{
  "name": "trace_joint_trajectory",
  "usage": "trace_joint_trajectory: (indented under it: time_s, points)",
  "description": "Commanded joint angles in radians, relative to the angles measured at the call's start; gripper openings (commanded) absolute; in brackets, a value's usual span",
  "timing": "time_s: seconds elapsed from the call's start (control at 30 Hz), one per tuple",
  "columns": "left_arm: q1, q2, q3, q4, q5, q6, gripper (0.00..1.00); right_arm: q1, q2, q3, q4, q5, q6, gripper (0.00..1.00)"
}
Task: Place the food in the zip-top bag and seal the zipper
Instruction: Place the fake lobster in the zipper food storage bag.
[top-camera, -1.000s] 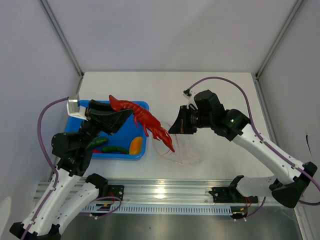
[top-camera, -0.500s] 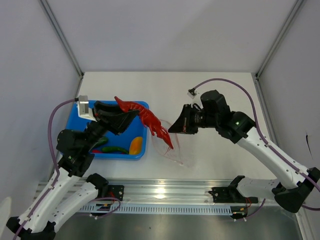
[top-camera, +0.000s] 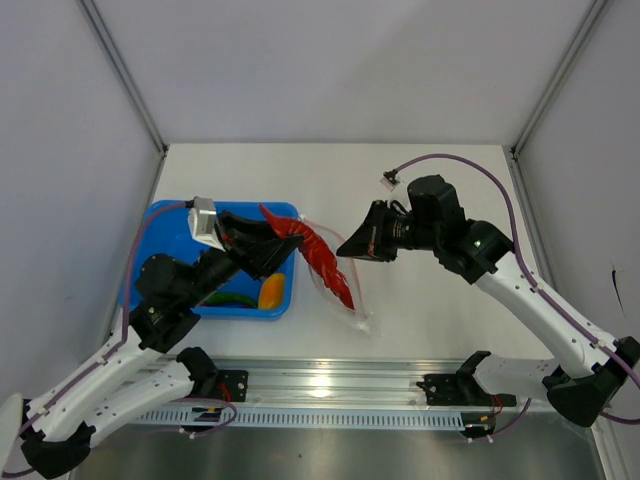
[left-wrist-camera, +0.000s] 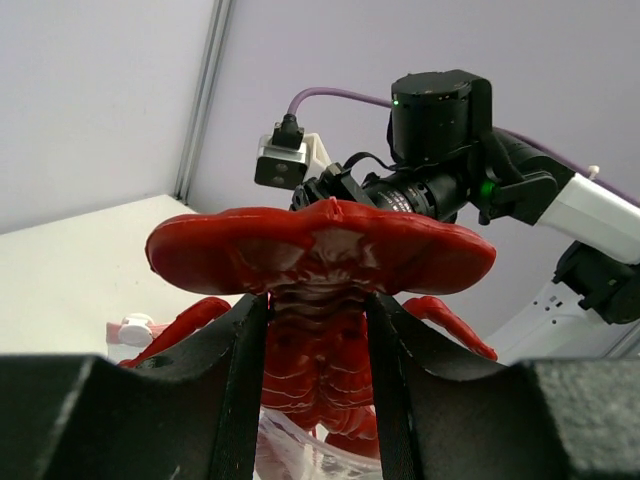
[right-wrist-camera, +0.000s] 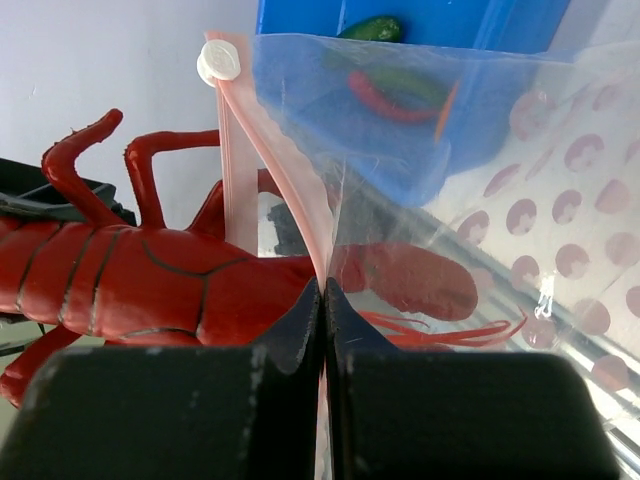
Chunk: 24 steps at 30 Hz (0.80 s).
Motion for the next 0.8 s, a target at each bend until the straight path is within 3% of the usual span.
trace_joint_trajectory:
  time_s: [0.0, 0.37, 0.77]
  points:
    - [-0.050, 0.018, 0.066, 0.015, -0.098, 0.088, 0.01, -0.003, -0.005, 0.013, 0.022, -0.013, 0.007, 0.00]
    - [-0.098, 0.048, 0.218, -0.073, -0.125, 0.176, 0.00, 0.000, 0.001, -0.011, -0.090, 0.074, -0.090, 0.00]
    - [-0.145, 0.084, 0.237, -0.051, -0.077, 0.150, 0.01, 0.002, 0.039, -0.002, -0.064, 0.063, -0.095, 0.00]
